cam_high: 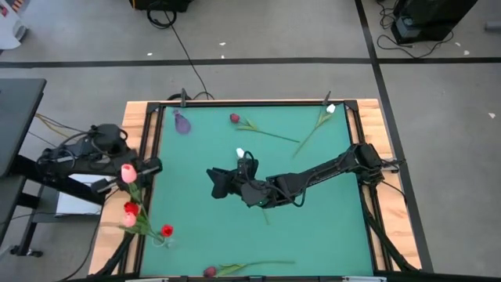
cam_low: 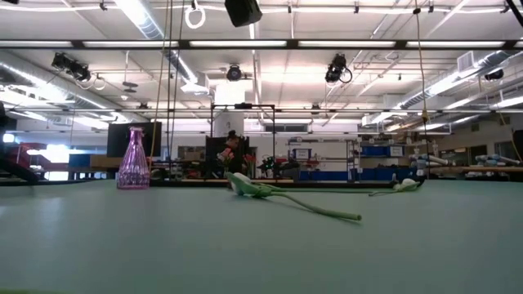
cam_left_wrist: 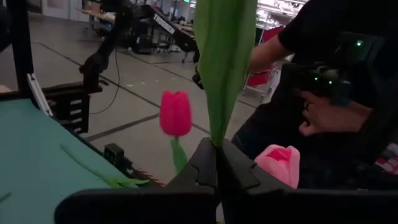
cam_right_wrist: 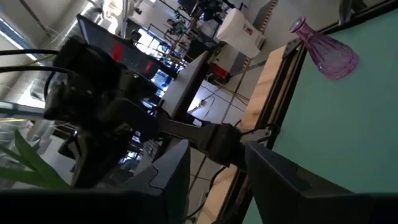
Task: Sort flowers into vase by color
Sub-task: Put the pink flower into the transparent vase
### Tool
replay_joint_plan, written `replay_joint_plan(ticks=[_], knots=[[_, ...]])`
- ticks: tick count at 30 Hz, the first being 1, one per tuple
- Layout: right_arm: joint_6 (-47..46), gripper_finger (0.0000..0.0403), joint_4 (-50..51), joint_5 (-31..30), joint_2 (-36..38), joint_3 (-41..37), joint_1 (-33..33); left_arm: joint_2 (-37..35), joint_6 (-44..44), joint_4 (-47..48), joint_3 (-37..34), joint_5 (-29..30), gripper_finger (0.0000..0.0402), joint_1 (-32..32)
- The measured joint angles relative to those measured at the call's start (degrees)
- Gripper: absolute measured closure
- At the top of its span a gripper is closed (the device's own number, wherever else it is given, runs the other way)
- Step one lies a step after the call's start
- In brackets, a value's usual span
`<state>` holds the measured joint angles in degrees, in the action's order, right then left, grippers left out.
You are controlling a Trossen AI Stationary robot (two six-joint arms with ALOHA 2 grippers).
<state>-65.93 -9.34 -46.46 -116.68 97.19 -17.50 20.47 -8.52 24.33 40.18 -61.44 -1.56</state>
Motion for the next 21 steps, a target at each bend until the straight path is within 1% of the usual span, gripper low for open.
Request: replay_joint_plan(ticks=[3, 7, 10, 15, 18, 21], knots=[[0.04, 0.024, 0.02, 0.3, 0.02, 0.0, 0.02, 0.02, 0.36, -2.91, -2.38, -0.04, 0.0399, 0.96], [-0.05, 0.024, 0.0, 1.52, 0.02, 0.0, 0.44, 0.15, -1.37, -9.03, -5.67, 0.14, 0.0398, 2.43], [-0.07, 0.024, 0.0, 1.71, 0.02, 0.0, 0.78, 0.15, -2.67, -14.04, -6.18, 0.68, 0.0398, 3.06], [-0.13, 0.024, 0.0, 3.73, 0.04, 0.0, 1.51, 0.15, -5.78, -21.05, -6.16, 1.36, 0.0398, 3.1], [-0.11, 0.024, 0.01, 4.15, 0.07, 0.0, 1.87, 0.11, -5.75, -20.09, -6.14, 0.75, 0.0398, 3.1], [-0.02, 0.024, 0.02, 4.69, 0.07, 0.0, 2.22, 0.15, -2.36, -16.33, -6.14, 0.71, 0.0398, 3.62]])
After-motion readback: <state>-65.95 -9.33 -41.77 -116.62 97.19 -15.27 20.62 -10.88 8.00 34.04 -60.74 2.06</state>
